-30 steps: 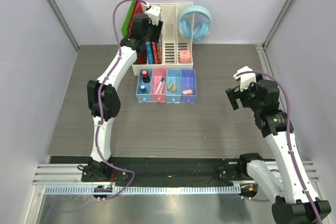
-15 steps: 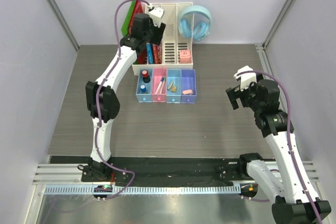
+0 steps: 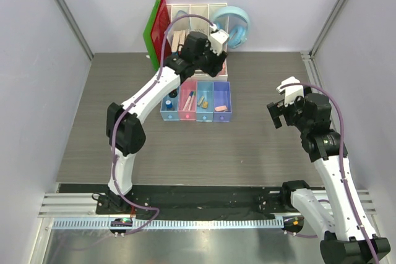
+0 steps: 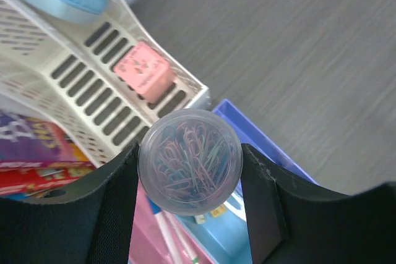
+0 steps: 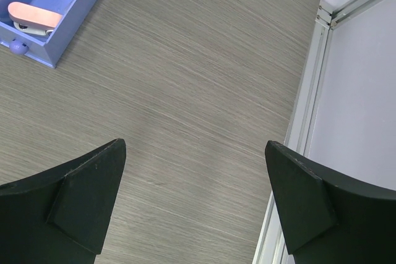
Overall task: Sort the stationery into containers
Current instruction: Pick up the stationery from the storage box, then place the stationery in the storage box.
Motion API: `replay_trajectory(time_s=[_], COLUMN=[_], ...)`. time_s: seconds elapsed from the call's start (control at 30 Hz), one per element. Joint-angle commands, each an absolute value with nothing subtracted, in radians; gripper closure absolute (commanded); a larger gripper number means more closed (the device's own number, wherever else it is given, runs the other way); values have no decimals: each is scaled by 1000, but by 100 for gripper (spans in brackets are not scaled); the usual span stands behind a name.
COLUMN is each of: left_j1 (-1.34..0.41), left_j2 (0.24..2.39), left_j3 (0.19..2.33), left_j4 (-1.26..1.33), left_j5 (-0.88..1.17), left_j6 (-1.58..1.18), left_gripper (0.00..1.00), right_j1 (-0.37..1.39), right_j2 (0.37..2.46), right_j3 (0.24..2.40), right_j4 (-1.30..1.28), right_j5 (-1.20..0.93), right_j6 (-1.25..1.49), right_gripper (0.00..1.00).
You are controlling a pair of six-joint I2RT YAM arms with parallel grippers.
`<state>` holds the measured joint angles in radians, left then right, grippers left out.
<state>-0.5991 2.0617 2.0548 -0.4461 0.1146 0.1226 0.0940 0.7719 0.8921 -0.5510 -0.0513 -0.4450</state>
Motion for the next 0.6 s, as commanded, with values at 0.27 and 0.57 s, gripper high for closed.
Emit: replay_trajectory(time_s=[0.27,0.57], left_j1=[-641,-653], left_j2=[2194,2263], left_j3=[2074,2049], left_j4=[-420,-387], left_j5=[176,186], left_j6=[63,43], left_gripper=[100,100], right_j1=[86,86], right_j2=[746,747], right_j3=[911,904], right_j4=[-532,-529], right_j5=[-58,-63], right_j6=[-440,-439], right_gripper=[0,0])
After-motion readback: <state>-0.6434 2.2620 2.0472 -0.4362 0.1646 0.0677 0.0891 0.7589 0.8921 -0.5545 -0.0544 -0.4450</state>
